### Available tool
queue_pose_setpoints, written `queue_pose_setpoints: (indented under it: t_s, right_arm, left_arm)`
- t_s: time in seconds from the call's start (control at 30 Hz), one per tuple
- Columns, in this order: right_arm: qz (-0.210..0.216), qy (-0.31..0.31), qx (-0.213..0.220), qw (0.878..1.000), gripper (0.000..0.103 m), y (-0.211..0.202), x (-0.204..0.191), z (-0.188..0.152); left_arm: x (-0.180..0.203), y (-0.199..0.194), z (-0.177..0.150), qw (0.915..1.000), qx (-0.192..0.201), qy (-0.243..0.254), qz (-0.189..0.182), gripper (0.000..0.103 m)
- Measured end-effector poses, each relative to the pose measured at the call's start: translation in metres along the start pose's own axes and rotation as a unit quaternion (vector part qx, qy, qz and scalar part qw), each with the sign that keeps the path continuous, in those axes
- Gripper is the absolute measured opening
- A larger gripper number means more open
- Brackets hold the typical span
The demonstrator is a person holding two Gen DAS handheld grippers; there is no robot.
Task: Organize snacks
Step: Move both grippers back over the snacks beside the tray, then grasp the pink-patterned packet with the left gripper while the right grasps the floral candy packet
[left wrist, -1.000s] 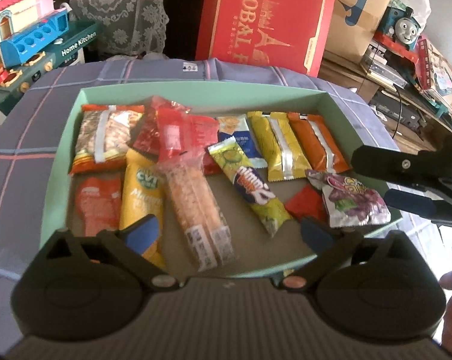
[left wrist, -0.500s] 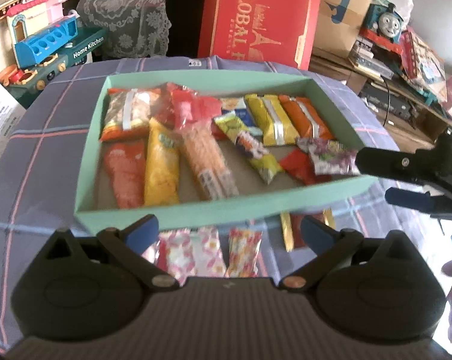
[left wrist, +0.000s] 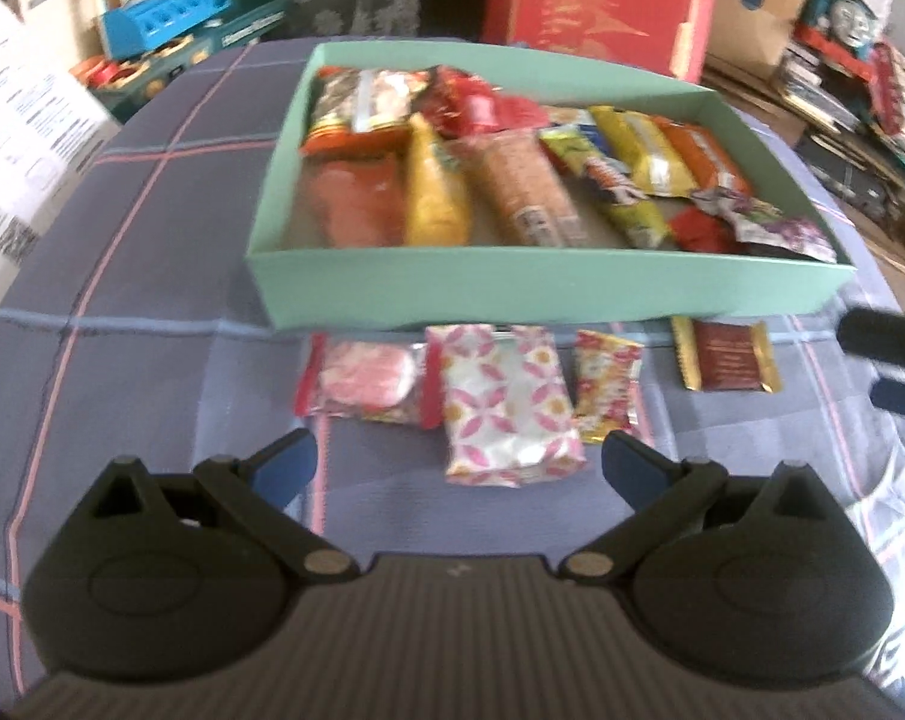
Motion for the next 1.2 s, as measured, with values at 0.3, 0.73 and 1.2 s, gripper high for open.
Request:
queue_pose_setpoints:
  t_s: [0.3,0.73,1.2]
  right_arm:
    - [-0.003,-0.002,-0.043,0.999,0.103,0.021,-0.008,-0.015]
    - [-0.001,-0.010,-0.060,0.998,0.083,0.044,-0.023,-0.016]
    - [0.002,-0.110,-0.080,0.991,0.058,0.074,-0.084,-0.032]
  left_arm:
    - [-0.002,0.018,0.011,0.9996,0.014,-0.022,0.010,0.090]
    - [0.021,0.031,0.008,0.9982,0.025,0.054,0.007,0.050]
    - [-0.009,0.006,-0.020,0.9994,0.017,0.010,-0.028,0.050]
Point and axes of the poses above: each gripper's, at about its wrist camera, not at the fingertips, and y roughly the way its jaws point, x to its right, z to its top, the point moved 9 cm from there along y, roughly the way its jaws point, and after that the axes turned 9 degrees about -z, right-handed, at the moved point
